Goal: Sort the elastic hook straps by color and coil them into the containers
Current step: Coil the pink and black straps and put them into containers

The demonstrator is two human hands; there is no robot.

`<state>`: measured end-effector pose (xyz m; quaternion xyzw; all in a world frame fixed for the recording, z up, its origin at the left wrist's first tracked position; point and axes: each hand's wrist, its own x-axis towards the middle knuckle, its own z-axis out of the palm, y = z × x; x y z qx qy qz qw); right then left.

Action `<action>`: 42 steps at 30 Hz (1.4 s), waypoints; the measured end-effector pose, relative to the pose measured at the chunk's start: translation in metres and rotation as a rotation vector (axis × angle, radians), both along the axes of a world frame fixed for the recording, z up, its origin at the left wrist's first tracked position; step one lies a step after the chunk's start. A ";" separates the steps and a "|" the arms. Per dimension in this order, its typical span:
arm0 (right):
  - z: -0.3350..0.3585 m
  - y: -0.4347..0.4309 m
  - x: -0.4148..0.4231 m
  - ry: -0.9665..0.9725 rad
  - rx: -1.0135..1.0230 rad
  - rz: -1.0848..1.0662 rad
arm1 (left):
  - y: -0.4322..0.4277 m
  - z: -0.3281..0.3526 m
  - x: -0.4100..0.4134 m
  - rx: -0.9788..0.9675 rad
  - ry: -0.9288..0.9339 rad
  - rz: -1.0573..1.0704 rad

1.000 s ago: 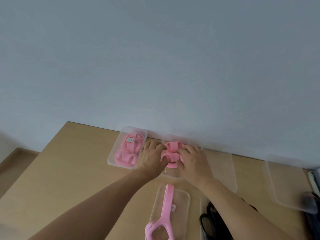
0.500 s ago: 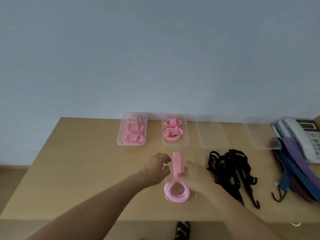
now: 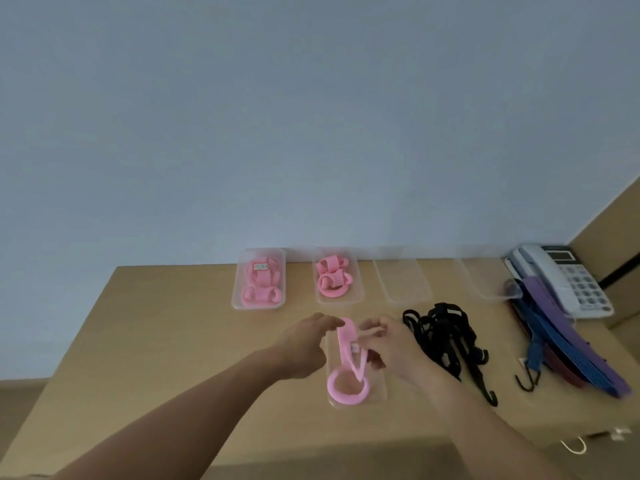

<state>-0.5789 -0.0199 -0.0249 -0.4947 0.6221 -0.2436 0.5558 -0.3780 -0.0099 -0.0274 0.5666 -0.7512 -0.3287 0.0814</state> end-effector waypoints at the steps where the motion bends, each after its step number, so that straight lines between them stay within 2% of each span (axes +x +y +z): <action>1: 0.013 -0.004 0.000 -0.111 0.011 -0.042 | -0.001 0.009 0.002 -0.014 0.009 -0.015; 5: 0.058 -0.023 0.004 -0.429 0.048 -0.146 | -0.005 0.040 0.005 -0.117 0.085 -0.017; 8: 0.087 -0.036 0.006 -0.512 0.086 -0.116 | -0.014 0.068 -0.003 -0.248 0.197 0.064; 11: 0.108 -0.046 0.004 -0.410 0.020 -0.073 | -0.022 0.096 -0.010 -0.282 0.318 0.193; 14: 0.122 -0.051 -0.001 -0.104 -0.200 -0.001 | -0.026 0.118 -0.014 -0.188 0.484 0.289; 16: 0.133 -0.051 -0.004 -0.006 -0.353 0.042 | -0.029 0.129 -0.018 -0.128 0.521 0.325; 19: 0.150 -0.049 -0.006 -0.071 -0.480 0.173 | -0.032 0.143 -0.023 -0.018 0.572 0.357; 24: 0.168 -0.053 -0.011 0.034 -0.598 0.323 | -0.030 0.167 -0.027 0.166 0.659 0.315; 31: 0.189 -0.055 -0.015 -0.160 -0.582 0.254 | -0.021 0.191 -0.028 0.282 0.872 0.286; 37: 0.191 -0.051 -0.020 -0.255 -0.538 0.252 | -0.022 0.192 -0.032 0.241 0.877 0.338; 42: 0.189 -0.044 -0.025 -0.255 -0.526 0.250 | -0.018 0.190 -0.033 0.146 0.855 0.328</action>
